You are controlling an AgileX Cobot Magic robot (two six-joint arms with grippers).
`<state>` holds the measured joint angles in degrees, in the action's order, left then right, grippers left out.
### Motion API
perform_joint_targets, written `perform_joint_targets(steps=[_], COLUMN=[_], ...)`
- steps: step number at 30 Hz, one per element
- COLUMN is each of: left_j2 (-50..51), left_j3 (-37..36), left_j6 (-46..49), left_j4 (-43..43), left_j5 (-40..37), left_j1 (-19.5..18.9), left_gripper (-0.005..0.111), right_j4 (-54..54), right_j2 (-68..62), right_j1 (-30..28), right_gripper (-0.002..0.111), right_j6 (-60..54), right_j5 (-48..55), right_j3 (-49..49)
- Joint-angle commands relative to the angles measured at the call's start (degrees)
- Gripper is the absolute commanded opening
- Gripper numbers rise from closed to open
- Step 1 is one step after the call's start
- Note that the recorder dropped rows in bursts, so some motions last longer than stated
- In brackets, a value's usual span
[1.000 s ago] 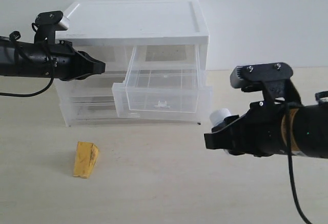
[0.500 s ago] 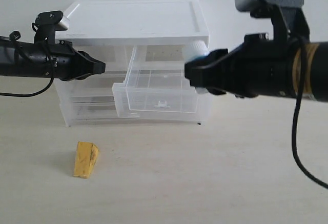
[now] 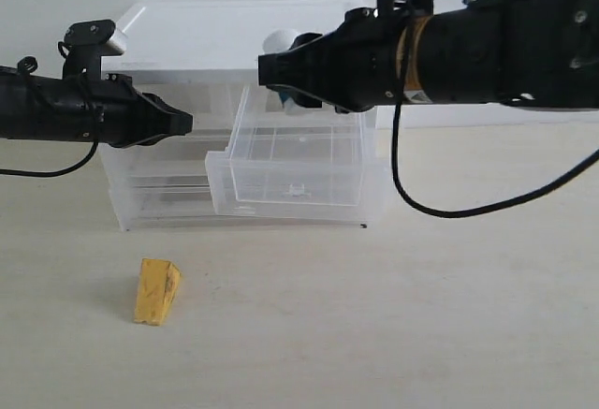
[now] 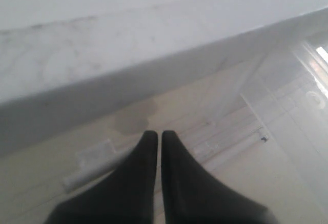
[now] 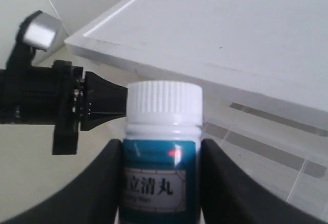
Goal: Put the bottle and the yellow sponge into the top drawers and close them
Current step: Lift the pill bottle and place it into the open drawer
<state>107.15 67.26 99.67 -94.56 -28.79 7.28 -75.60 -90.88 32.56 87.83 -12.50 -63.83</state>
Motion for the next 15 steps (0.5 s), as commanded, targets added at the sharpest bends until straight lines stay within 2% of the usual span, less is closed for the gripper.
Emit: perform_joint_targets(steps=[1,15], left_j2=[0.40,0.40], left_j3=[1.09,1.09], left_j6=[0.33,0.33], left_j4=[-3.07,-3.07], left_j5=[5.04,5.04], left_j1=[-0.77,-0.77], left_gripper=[0.004,0.004], right_j4=[-1.08,-1.93], right_j2=[-4.54,-6.85], right_j1=[0.03,0.03], right_gripper=[0.000,0.000], right_j6=[0.11,0.67], right_j5=[0.81,3.75], right_j3=[-2.39,-2.78])
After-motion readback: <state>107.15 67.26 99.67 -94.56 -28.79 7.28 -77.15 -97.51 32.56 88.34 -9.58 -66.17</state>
